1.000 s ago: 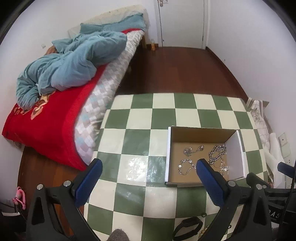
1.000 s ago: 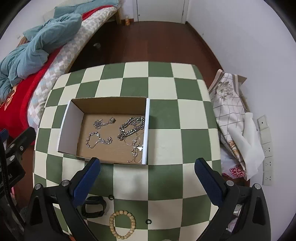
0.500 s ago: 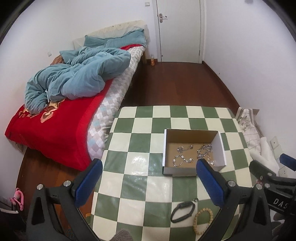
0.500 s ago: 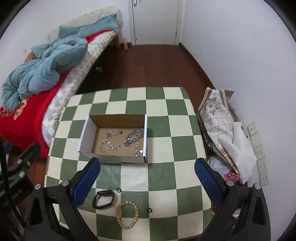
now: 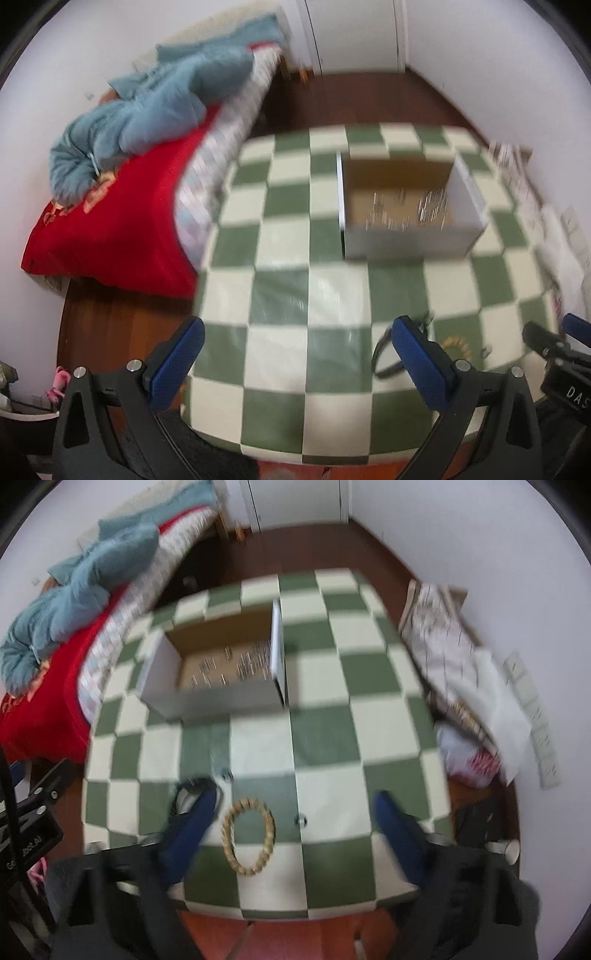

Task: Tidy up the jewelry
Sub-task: 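Move both grippers toward the wooden bead bracelet and black watch band, then grasp the black watch band with the left gripper while the right grasps the wooden bead bracelet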

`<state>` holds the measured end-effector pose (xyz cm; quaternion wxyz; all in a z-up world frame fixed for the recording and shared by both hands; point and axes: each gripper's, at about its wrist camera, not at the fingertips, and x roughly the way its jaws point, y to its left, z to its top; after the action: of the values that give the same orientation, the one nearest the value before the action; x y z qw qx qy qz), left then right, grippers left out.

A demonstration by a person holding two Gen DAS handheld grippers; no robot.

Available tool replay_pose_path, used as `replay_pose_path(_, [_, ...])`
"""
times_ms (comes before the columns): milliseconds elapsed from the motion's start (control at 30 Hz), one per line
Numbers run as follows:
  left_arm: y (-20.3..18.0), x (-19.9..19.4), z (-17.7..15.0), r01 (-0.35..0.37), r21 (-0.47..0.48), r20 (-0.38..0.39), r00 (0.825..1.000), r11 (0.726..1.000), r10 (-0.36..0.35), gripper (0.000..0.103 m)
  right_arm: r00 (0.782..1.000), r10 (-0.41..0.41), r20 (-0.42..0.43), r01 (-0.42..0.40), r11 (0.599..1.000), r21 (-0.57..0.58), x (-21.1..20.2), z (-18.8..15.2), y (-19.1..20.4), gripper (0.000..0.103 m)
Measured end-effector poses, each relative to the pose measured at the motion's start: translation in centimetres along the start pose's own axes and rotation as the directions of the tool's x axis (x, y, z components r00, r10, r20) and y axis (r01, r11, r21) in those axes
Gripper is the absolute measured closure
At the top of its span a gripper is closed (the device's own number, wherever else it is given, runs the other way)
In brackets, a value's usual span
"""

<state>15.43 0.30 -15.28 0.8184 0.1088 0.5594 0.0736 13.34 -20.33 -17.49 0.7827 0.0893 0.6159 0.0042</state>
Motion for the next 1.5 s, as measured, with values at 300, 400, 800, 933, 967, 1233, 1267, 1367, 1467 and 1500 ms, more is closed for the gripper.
replay_pose_path(300, [-3.0,7.1,-2.2,0.140,0.024,-0.190,0.973,0.990,-0.133,0.018,0.986,0.062,-0.152,-0.058,0.998,0.032,7.1,-2.8,-0.2,0.055])
replay_pose_path(400, [-3.7,7.9,-2.2,0.171,0.032,-0.207,0.965,0.985,-0.161,0.019,0.981,0.073,-0.178,-0.067,0.997,0.040,8.3,-3.1,-0.1,0.059])
replay_pose_path(800, [-4.0,9.6,-3.5,0.230,0.032,-0.257,0.942,0.973,-0.214,0.096,0.974,0.051,-0.223,-0.050,0.999,0.007,10.8,-3.5,1.4,0.065])
replay_pose_path(933, [-3.3,9.0,-4.6,0.211,0.023,-0.256,0.946,0.977,-0.198,0.097,0.977,0.018,-0.214,-0.024,0.999,-0.024,11.0,-3.5,2.0,0.070])
replay_pose_path(967, [-3.1,8.9,-4.9,0.205,0.021,-0.256,0.947,0.979,-0.193,0.097,0.977,0.009,-0.213,-0.016,0.999,-0.032,11.0,-3.5,2.1,0.071])
replay_pose_path(1233, [-2.9,7.7,-7.0,0.200,0.007,-0.249,0.949,0.980,-0.192,0.097,0.981,-0.069,-0.184,0.052,0.994,-0.092,11.3,-3.8,3.5,0.081])
replay_pose_path(1267, [-3.0,7.7,-7.1,0.199,0.006,-0.249,0.949,0.980,-0.191,0.097,0.980,-0.081,-0.179,0.064,0.993,-0.100,11.3,-3.7,3.5,0.083])
replay_pose_path(1367, [-3.2,7.5,-7.4,0.202,0.000,-0.249,0.949,0.979,-0.195,0.099,0.982,-0.087,-0.170,0.069,0.992,-0.107,11.0,-3.4,3.4,0.093])
replay_pose_path(1467, [-3.0,7.7,-6.9,0.204,-0.006,-0.251,0.947,0.979,-0.199,0.099,0.983,-0.086,-0.164,0.069,0.992,-0.107,11.0,-3.4,3.4,0.093])
replay_pose_path(1500, [-3.0,7.6,-7.1,0.204,-0.008,-0.251,0.947,0.979,-0.199,0.099,0.983,-0.084,-0.162,0.068,0.992,-0.106,10.9,-3.5,3.2,0.093])
